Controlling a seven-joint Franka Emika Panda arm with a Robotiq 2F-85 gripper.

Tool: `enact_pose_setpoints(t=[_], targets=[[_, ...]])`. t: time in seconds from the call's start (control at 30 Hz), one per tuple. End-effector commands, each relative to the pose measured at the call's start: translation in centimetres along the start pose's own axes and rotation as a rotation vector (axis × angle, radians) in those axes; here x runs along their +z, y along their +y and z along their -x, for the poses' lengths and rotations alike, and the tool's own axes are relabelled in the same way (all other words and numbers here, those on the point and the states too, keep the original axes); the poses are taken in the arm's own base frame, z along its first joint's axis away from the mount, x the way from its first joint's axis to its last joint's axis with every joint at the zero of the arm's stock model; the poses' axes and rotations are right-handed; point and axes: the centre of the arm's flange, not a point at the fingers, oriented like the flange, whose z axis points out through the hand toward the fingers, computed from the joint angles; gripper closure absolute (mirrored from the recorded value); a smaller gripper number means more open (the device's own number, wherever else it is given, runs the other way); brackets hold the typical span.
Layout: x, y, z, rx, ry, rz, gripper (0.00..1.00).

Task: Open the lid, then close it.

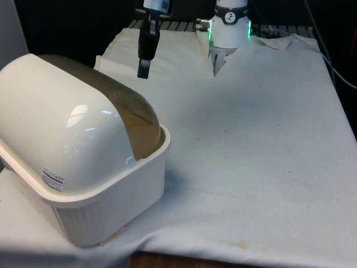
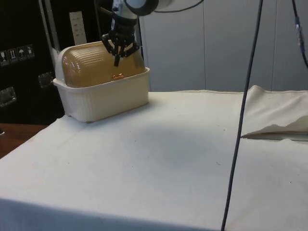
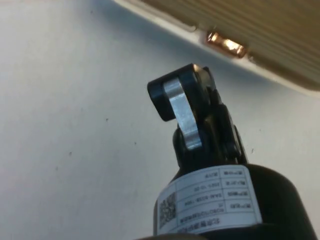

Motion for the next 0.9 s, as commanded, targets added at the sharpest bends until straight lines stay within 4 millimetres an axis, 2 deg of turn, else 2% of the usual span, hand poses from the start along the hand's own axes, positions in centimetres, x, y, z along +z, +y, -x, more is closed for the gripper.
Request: enact_pose_setpoints(t=[0.0, 0.43, 0.67, 0.87], targets=[[-0.4, 0.1, 0.2, 0.004, -0.001, 0.006, 1.00], [-2.8, -0.7, 2.4, -0.033, -0.057, 0.011, 1.00], [-4.9, -1.0, 4.1, -0.050, -0.072, 0.016, 1.00], [-5.7, -0.9, 5.4, -0.059, -0.086, 0.011, 1.00]])
